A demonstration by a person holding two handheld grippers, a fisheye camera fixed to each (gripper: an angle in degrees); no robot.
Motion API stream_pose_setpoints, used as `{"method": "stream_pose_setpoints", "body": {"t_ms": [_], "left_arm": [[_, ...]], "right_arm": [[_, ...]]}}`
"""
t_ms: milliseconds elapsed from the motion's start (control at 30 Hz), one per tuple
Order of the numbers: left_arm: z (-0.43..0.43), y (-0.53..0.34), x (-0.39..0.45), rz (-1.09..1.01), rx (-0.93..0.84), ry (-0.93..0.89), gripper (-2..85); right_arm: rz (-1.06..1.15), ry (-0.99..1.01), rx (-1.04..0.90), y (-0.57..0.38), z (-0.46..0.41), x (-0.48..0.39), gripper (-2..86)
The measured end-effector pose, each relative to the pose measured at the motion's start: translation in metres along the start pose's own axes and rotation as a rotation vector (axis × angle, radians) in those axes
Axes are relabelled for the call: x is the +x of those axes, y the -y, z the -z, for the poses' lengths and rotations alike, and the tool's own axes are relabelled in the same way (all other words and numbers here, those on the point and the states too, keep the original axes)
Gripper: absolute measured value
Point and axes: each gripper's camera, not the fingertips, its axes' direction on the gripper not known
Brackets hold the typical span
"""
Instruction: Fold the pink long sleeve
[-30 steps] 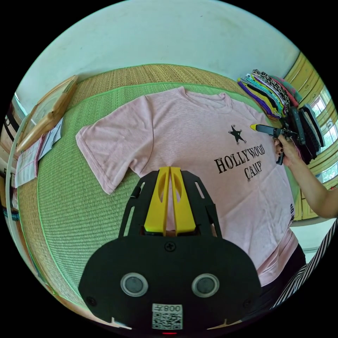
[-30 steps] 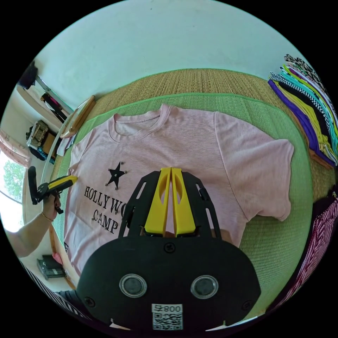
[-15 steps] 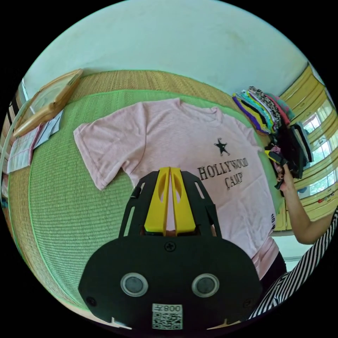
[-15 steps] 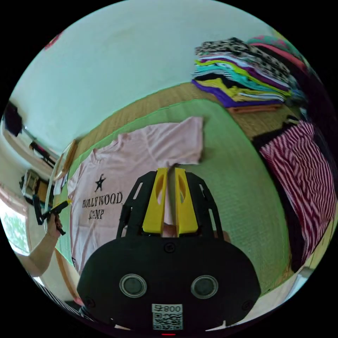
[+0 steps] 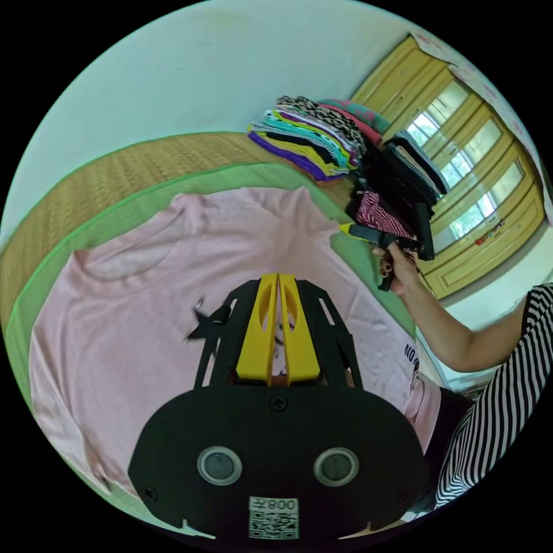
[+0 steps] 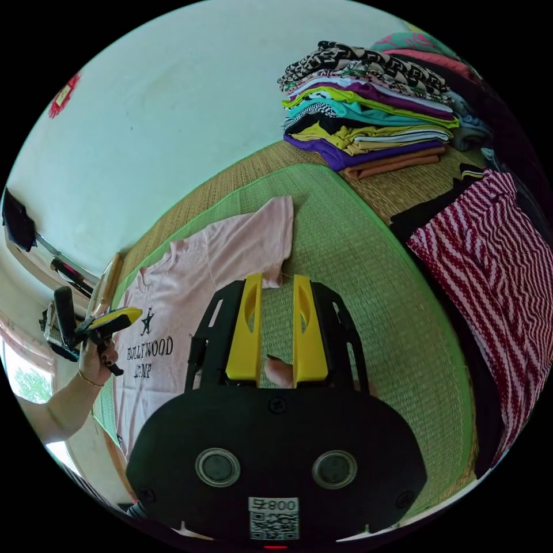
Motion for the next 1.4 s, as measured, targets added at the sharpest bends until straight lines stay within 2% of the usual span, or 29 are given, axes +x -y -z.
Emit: {"method": "stream_pose_setpoints", "body": {"t_ms": [400, 600, 733, 900, 1067, 1200, 1400], "left_arm": [[-0.121, 0.153, 0.062, -0.18, -0.042, -0.095, 6.0], [-0.174, 0.221, 0.089, -0.235, -0.122, 0.021, 7.6], [-0.213, 0.249, 0.101, -0.247, -0.218, 0.13, 8.0], [-0.226, 0.26, 0.116, -0.323, -0.202, 0.25, 4.3], [-0.228, 0.27, 0.107, -0.282, -0.185, 0.19, 2.0], [-0.207, 0.275, 0.091, -0.224, -0.101, 0.102, 1.4], [-0.164, 0.272, 0.038, -0.031, 0.038, -0.142, 1.3]], "right_arm": [[0.025, 0.059, -0.063, -0.013, -0.023, 0.024, 2.5], [-0.003, 0.12, -0.055, -0.021, -0.028, 0.04, 1.5], [0.027, 0.063, -0.053, -0.026, -0.031, 0.031, 1.2], [0.015, 0.091, -0.054, -0.029, -0.035, 0.035, 1.2], [0.041, 0.04, -0.052, -0.032, -0.038, 0.022, 1.2], [0.037, 0.045, -0.052, -0.032, -0.04, 0.02, 1.2], [0.025, 0.123, 0.027, -0.036, -0.023, 0.016, 1.1]]}}
